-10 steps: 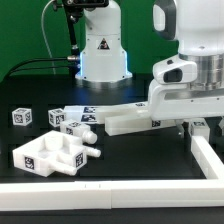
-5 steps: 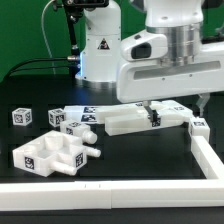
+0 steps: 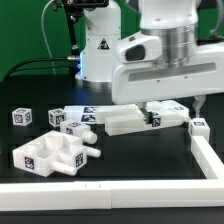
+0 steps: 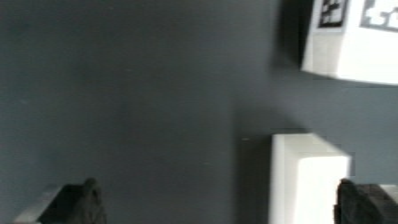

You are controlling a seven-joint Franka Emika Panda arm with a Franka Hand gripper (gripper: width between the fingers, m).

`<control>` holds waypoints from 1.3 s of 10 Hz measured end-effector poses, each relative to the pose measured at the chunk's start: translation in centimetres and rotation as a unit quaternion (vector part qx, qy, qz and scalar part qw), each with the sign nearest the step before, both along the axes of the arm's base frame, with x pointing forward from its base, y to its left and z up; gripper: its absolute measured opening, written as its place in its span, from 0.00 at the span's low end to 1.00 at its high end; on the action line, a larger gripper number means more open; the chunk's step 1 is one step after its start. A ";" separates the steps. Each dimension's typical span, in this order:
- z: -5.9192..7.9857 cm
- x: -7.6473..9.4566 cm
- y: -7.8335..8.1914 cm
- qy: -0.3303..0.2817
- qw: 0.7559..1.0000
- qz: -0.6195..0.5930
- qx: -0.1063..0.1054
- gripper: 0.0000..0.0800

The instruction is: Assemble chair

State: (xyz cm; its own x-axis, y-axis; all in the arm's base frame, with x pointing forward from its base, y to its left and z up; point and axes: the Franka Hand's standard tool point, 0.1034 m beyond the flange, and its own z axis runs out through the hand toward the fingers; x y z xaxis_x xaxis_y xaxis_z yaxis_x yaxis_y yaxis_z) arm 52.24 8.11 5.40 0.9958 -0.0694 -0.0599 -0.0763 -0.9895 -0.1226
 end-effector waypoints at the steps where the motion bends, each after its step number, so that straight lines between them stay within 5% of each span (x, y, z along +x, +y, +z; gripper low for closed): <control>1: 0.2 0.6 -2.2 0.004 0.999 -0.039 0.009 0.81; 3: -0.3 0.8 -7.1 0.004 0.999 -0.046 0.025 0.81; 7: -0.2 0.7 -7.0 0.017 0.998 -0.054 0.029 0.81; 10: 1.2 5.2 -12.7 0.039 0.995 -0.086 0.034 0.81; 13: 0.8 5.0 -12.9 0.039 0.995 -0.090 0.033 0.81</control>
Offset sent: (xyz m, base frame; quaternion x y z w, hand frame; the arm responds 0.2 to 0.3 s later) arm 0.0000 0.0000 0.0000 0.0000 0.0000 0.0000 1.0000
